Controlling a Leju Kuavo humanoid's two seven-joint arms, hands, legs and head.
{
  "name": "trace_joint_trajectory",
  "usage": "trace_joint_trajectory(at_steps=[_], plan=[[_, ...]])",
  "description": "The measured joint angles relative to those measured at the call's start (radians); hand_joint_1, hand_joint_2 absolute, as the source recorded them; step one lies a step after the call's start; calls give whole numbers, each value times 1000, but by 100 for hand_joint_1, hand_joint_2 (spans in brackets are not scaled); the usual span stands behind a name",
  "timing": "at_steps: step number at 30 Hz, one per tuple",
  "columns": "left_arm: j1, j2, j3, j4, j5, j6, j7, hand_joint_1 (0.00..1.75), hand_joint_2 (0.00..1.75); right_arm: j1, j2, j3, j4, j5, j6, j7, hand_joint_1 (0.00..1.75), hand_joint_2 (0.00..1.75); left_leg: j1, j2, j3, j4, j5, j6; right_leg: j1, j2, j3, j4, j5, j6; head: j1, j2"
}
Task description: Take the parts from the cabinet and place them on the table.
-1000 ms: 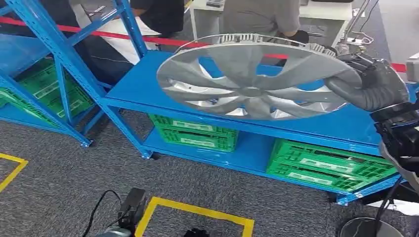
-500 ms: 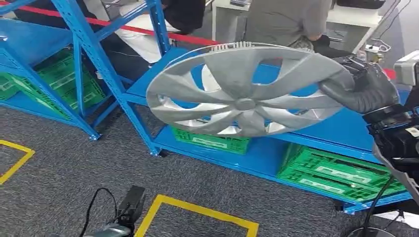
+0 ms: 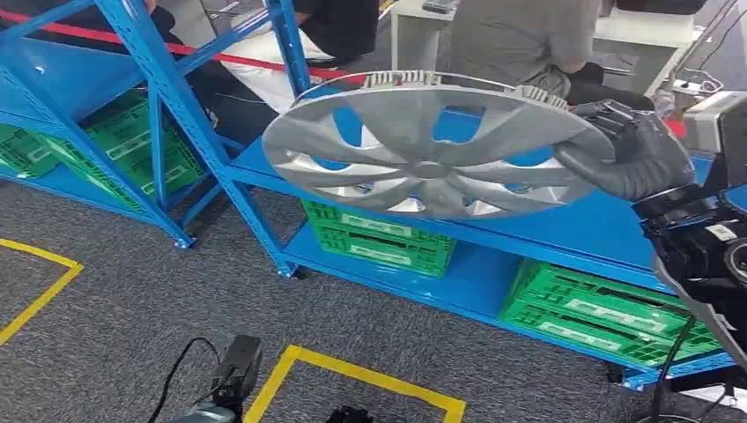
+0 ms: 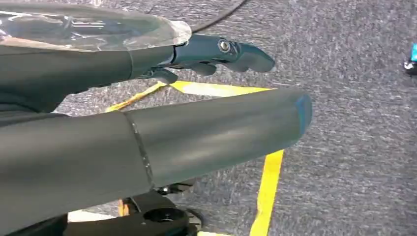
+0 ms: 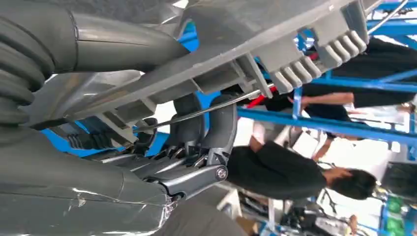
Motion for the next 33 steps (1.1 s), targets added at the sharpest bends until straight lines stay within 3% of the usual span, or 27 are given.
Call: trace_joint_trajectory(at_steps=[2,3,4,7,8,9,12,13,14,15,17,18,19,22,23,24,25,27,28,29,30,31,32,33], plan=[[-1,2,0,0,0,1,0,0,0,-1,6,2,3,3,2,-3,175,175,4,12,93,-186,82,-2,-3,-6,1,6,-5,8,-2,0],[-2,0,0,0,0,1,0,0,0,-2,9,2,3,4,2,-6,175,175,4,30,121,-252,86,-1,2,-7,-1,10,-9,15,-4,0],[-2,0,0,0,0,2,0,0,0,-4,11,2,4,4,3,-10,175,175,-1,15,122,-252,92,10,7,-7,-2,14,-12,21,-7,0],[-2,0,0,0,0,3,0,0,0,-6,24,6,10,6,13,-16,175,175,-4,4,118,-248,90,29,6,-14,3,7,-12,39,3,0],[-2,0,0,0,0,3,0,0,0,-6,27,6,10,6,15,-16,175,175,2,2,122,-254,95,38,3,-13,0,10,-18,45,2,0],[-2,0,0,0,-1,3,0,0,0,-6,27,7,12,7,17,-16,175,175,2,-3,123,-255,95,40,1,-5,-7,39,-42,47,7,0],[-2,0,0,0,-3,4,0,0,0,-9,32,12,18,10,19,-18,175,175,-3,-11,123,-254,94,51,1,8,-119,289,-161,50,13,0],[-2,-1,0,0,-3,4,1,0,0,-9,35,15,20,10,21,-18,175,175,-6,-15,123,-254,93,52,1,8,-145,343,-173,50,13,0],[-2,-2,0,0,-4,4,1,0,0,-9,36,19,23,11,22,-18,175,175,-7,-21,124,-254,93,52,1,9,-150,349,-163,48,13,0],[-2,-2,0,0,-4,4,2,0,0,-10,38,23,26,14,24,-17,175,175,-8,-27,126,-254,93,52,2,10,-132,307,-129,43,13,0],[-2,-3,0,0,-4,5,2,0,0,-16,43,27,27,14,26,-17,175,175,-11,-40,132,-254,93,52,7,19,-43,119,-32,27,14,0],[-2,-5,0,0,-5,4,2,0,0,-23,43,28,28,16,26,-17,175,175,-9,-44,131,-254,92,51,11,34,-11,44,-9,15,14,0],[-3,-6,0,0,-5,5,2,0,0,-30,45,29,29,16,27,-17,175,175,-18,-47,125,-249,91,47,11,35,0,19,-17,13,14,0],[0,-6,0,0,-6,4,5,0,0,-37,55,34,33,16,29,-18,175,175,-6,-52,123,-257,98,29,22,31,-1,17,-16,11,14,0],[0,-5,0,0,-7,5,5,0,0,-38,57,36,34,16,30,-17,175,175,-13,-54,124,-256,97,23,10,28,6,2,-9,4,12,0],[0,-5,0,0,-7,5,5,0,0,-38,61,37,35,17,30,-17,175,175,-9,-34,119,-240,85,20,8,21,12,-7,-2,3,13,0],[-2,-5,0,0,-8,5,5,0,0,-40,63,37,35,17,30,-17,175,175,-9,-17,97,-197,54,13,8,20,13,-9,-1,2,4,0],[-3,-5,0,0,-10,5,5,0,0,-40,66,38,37,17,30,-18,175,175,-2,-8,20,-36,-20,0,8,8,12,-9,-2,-4,0,0],[-2,-5,0,0,-11,5,6,0,0,-40,69,41,40,17,31,-18,175,175,-1,-6,-12,26,-38,-4,8,5,12,-9,-2,-4,-1,0],[-1,-5,0,0,-11,5,8,0,0,-40,71,47,45,17,31,-18,175,175,1,-4,-22,42,-32,-8,7,1,12,-8,-3,-4,-5,0],[-1,-5,0,0,-11,5,8,0,0,-39,71,50,47,17,31,-17,175,175,3,-1,-10,14,-9,-10,7,-2,12,-8,-3,-3,-6,0],[-1,-4,0,0,-11,5,8,0,0,-39,71,52,49,17,31,-17,175,175,6,2,21,-50,27,-11,6,-5,12,-7,-5,-1,-7,0],[-2,-3,0,0,-11,5,8,0,0,-39,72,52,50,17,31,-17,175,175,7,8,66,-139,69,-12,4,-8,12,-2,-8,4,-7,0],[-2,-3,0,0,-11,5,8,0,0,-40,72,52,50,17,31,-17,175,175,7,27,110,-219,97,-12,4,-11,12,4,-12,11,-9,0]])
